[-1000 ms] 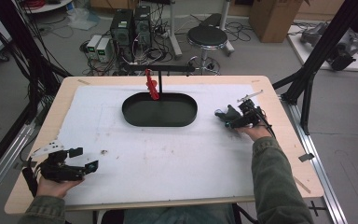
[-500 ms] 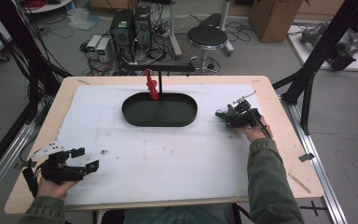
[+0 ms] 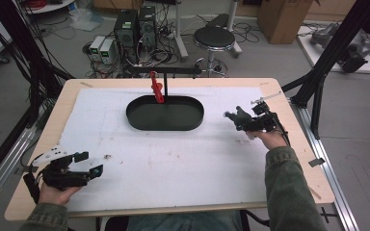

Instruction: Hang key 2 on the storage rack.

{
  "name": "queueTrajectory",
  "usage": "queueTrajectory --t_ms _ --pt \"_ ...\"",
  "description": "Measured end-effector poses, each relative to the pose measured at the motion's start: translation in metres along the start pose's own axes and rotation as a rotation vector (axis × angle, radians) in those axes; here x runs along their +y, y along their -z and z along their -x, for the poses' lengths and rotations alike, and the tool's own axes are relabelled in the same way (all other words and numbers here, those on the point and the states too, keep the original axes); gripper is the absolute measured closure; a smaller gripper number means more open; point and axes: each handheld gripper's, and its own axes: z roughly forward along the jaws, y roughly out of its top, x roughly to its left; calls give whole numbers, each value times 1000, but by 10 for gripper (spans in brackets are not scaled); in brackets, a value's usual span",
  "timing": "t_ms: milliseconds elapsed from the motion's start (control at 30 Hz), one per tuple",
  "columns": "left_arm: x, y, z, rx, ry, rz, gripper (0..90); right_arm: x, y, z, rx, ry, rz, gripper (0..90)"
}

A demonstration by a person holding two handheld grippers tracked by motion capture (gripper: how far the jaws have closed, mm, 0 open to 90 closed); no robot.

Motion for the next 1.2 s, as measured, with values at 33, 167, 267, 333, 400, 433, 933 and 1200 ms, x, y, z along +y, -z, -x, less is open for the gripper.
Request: queueTrajectory --t_ms 33,167,267,333,400,433,933,1200 --pt "0 0 0 -1 -1 0 113 1 3 -1 4 -2 6 385" --pt "1 0 1 2 -3 2 113 8 14 -5 27 -14 24 385" --pt "0 0 0 4 -2 6 113 18 23 -11 41 -5 37 384" --pt "0 1 0 14 -9 9 113 23 25 -15 48 11 40 384" --pt "0 1 0 18 -13 11 113 29 27 -20 58 19 45 384" --pt "0 1 0 20 -14 12 113 31 27 -22 61 20 46 384" --pt "0 0 -1 21 -23 4 113 62 20 -43 98 13 50 377" --pt "-1 2 -3 35 -22 7 113 78 21 -50 83 32 35 375"
